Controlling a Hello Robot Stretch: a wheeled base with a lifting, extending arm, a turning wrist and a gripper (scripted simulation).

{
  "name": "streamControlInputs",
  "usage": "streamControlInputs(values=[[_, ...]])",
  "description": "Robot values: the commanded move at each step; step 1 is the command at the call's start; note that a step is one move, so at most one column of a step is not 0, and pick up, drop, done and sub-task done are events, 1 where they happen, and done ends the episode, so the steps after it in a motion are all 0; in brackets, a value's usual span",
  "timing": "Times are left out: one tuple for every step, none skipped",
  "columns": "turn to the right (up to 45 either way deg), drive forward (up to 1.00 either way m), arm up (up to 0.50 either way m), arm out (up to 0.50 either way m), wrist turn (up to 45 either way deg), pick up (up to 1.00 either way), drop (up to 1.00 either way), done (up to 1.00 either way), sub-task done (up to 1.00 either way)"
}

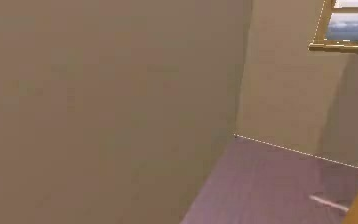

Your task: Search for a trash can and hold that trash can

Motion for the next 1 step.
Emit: streamControlInputs(values=[[-45.0, 0.00, 0.00, 0.00, 0.0, 0.00, 0.00, 0.00, 0.00]])
